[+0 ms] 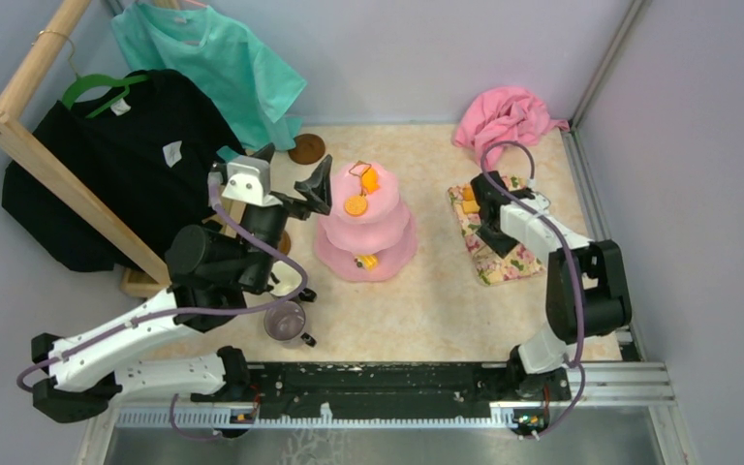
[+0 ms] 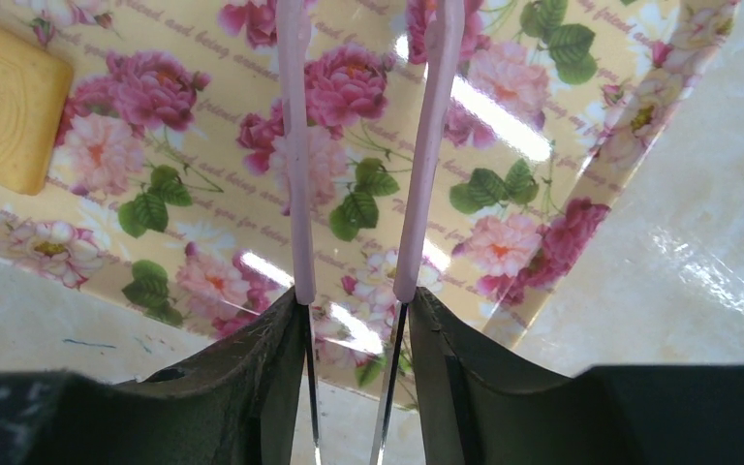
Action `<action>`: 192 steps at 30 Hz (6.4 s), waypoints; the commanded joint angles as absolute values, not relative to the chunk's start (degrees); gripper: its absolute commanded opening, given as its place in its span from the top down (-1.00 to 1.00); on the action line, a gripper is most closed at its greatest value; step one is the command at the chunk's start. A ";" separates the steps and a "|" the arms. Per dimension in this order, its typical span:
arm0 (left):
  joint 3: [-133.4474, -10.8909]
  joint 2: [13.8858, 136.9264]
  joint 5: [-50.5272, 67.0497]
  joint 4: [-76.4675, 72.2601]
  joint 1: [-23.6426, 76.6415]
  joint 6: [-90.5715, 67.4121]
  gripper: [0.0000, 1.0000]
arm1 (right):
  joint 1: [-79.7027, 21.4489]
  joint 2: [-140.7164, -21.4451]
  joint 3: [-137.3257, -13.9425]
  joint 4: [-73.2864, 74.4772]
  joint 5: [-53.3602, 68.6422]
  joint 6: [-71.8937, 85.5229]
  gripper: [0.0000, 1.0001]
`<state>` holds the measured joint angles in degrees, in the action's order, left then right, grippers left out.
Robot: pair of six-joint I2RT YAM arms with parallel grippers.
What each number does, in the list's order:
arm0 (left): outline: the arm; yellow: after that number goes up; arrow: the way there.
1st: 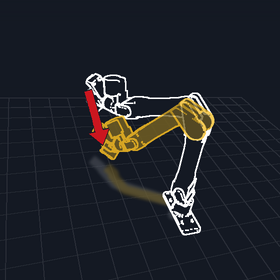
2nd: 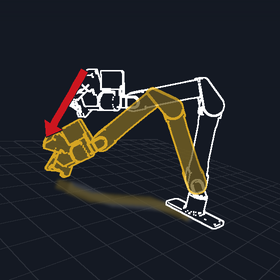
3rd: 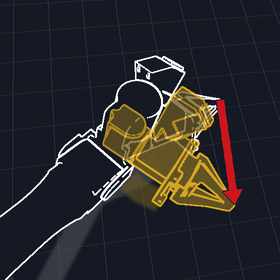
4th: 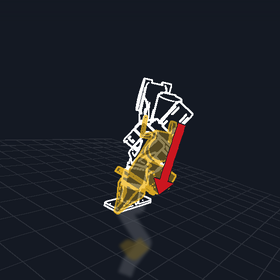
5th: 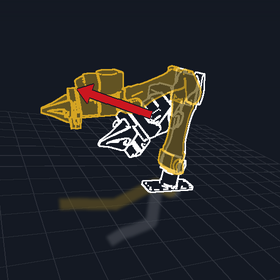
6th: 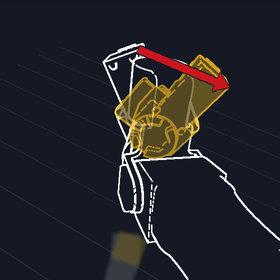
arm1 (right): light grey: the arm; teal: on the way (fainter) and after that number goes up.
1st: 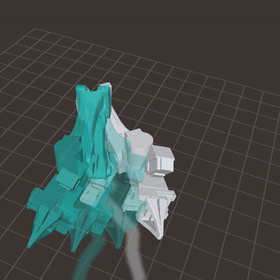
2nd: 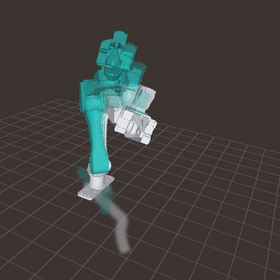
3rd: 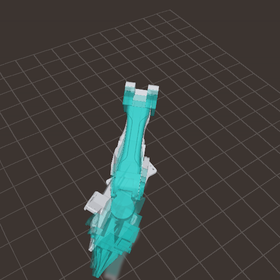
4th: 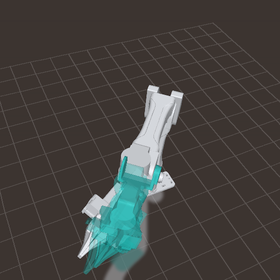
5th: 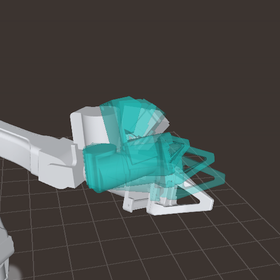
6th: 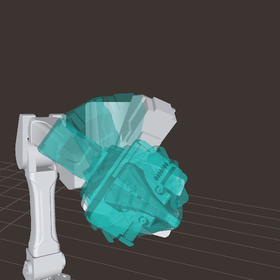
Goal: Serve the afternoon tea
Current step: Move the clamp to the tray, then pick up the cup from the tray.
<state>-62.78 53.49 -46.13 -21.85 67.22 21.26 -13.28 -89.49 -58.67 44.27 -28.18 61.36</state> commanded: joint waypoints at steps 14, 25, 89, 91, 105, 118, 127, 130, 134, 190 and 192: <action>-63.72 54.47 -40.55 -16.61 59.68 13.69 -0.98 | -9.64 -98.62 -67.44 41.94 -25.40 63.14 0.07; -64.46 55.79 -36.47 -14.23 54.85 10.35 -0.98 | -8.64 -101.85 -70.77 43.97 -25.32 65.63 0.06; -64.94 56.27 -33.95 -9.85 53.01 4.33 -0.96 | -2.57 -98.82 -71.98 43.50 -23.36 63.81 0.65; -65.16 56.19 -33.96 -9.77 53.01 4.22 -0.95 | -3.01 -97.64 -72.60 43.75 -23.21 62.50 0.66; -67.11 56.03 -38.82 -7.00 53.04 2.96 -0.90 | -11.05 -87.53 -74.62 46.78 -23.64 47.91 0.72; -67.79 55.72 -41.42 -4.41 53.08 -0.27 -0.84 | -26.10 -79.15 -78.37 56.70 -20.14 34.67 0.70; -68.24 54.50 -42.76 -0.46 53.07 -4.13 -0.80 | -33.52 -78.93 -80.08 60.73 -18.20 35.25 0.71; -68.35 54.23 -43.41 0.21 53.07 -4.02 -0.79 | -37.35 -80.30 -81.64 62.24 -18.42 35.46 0.71; -69.12 54.97 -44.68 1.03 53.01 -2.82 -0.79 | -43.02 -82.59 -84.68 64.37 -19.07 36.68 0.70; -68.32 47.41 -51.79 10.79 52.94 -4.52 -0.81 | -59.41 -117.06 -118.67 71.23 -22.82 52.12 0.65; -68.11 47.61 -51.60 10.59 52.94 -4.30 -0.81 | -59.41 -117.05 -118.35 70.83 -23.10 52.35 0.65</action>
<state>-68.95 47.77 -52.36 11.53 53.21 -4.51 -59.16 -117.01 -116.05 71.35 -19.97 50.37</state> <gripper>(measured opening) 0.905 0.351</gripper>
